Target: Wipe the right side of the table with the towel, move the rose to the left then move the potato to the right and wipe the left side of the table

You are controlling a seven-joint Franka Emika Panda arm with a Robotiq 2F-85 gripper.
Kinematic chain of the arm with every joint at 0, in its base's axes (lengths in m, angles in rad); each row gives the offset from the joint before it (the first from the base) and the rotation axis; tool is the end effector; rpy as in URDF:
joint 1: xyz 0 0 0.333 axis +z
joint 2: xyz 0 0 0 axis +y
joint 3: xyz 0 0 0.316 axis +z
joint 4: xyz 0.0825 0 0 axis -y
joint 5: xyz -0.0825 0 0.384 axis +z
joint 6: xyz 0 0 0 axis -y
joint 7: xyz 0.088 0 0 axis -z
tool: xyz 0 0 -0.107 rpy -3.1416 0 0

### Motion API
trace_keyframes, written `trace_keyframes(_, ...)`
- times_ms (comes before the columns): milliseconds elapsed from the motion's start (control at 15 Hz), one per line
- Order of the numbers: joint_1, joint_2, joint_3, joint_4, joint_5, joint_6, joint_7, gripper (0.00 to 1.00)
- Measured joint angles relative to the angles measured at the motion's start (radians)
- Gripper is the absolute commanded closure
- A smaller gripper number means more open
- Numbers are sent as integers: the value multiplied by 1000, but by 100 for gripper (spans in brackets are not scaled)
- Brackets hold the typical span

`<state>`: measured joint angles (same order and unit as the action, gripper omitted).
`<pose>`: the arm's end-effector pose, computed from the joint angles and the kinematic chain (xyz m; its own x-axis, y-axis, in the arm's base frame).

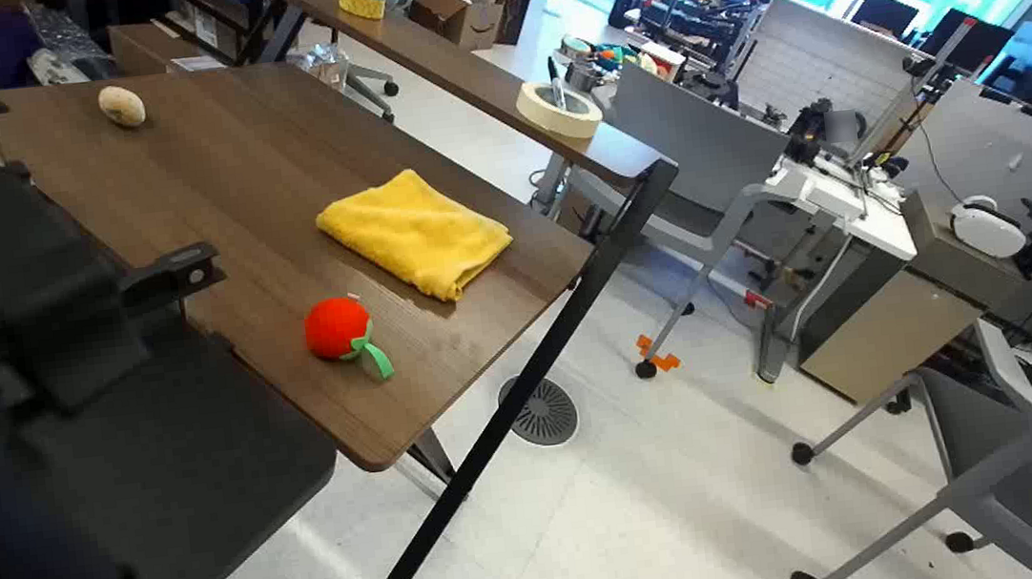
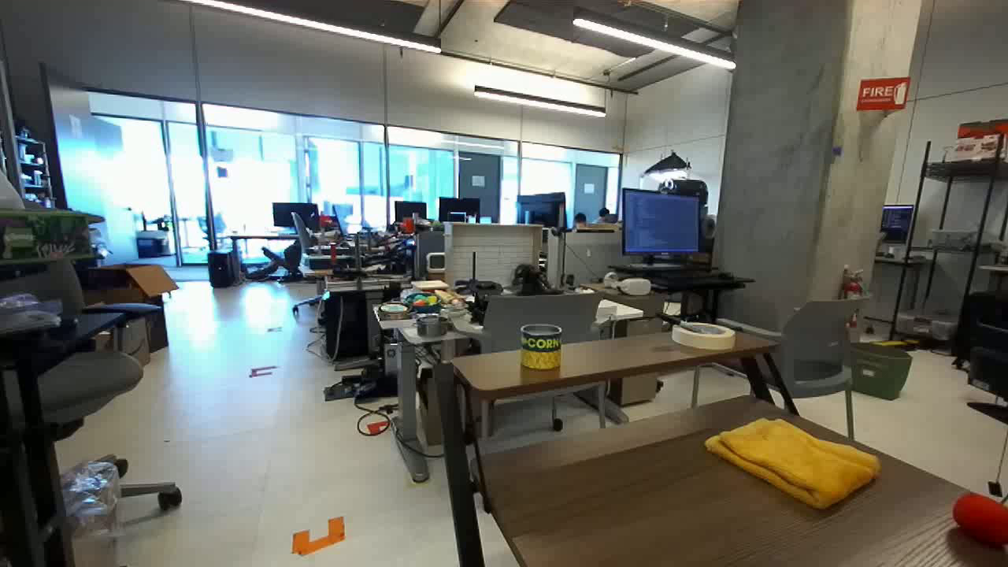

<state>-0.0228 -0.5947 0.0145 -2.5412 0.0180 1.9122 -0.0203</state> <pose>0.3631 -0.0015 0.4668 0.9994 0.0032 -0.0342 0.0029 -1.0000 -0.0093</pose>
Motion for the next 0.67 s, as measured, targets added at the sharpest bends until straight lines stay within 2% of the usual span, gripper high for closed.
trace_keyframes(667, -1, 76, -28, -2, 25, 2, 17, 0)
